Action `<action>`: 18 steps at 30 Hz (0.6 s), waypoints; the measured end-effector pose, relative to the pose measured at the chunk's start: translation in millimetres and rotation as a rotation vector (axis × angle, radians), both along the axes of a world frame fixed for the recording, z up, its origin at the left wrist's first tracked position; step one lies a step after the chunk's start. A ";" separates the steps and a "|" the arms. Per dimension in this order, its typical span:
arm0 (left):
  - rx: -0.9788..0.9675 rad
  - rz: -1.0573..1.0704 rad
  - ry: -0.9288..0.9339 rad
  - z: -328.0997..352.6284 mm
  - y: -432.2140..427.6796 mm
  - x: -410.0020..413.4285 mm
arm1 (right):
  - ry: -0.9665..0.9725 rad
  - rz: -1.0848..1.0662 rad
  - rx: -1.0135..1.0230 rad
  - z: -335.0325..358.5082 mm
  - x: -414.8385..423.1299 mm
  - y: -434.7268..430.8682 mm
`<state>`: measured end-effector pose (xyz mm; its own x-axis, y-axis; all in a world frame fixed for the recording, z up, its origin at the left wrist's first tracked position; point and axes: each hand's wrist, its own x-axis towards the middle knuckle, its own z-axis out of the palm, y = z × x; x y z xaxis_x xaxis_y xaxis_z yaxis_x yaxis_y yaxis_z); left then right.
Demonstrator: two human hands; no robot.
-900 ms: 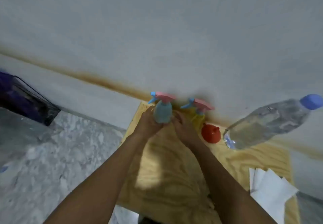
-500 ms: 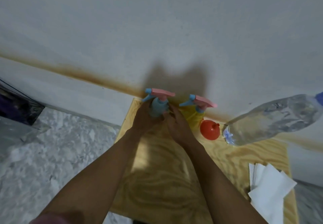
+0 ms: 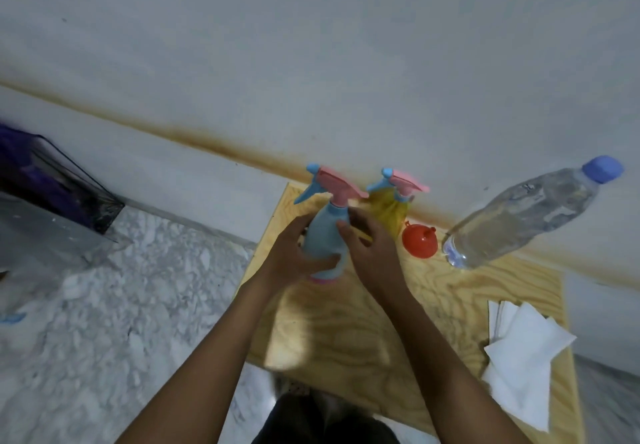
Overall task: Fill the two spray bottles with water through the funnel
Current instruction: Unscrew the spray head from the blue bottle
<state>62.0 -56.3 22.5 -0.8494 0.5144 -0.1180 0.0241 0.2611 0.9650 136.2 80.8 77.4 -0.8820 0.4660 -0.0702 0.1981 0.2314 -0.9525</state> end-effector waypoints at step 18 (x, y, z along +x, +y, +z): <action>0.241 -0.076 0.000 72.9 3.3 60.1 | 0.295 -0.306 -0.149 56.7 35.6 -22.6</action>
<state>122.1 -53.0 95.4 -0.8074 0.5898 0.0156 0.0346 0.0209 0.9992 171.8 58.1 134.2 -0.6978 0.7121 0.0772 -0.0489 0.0601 -0.9970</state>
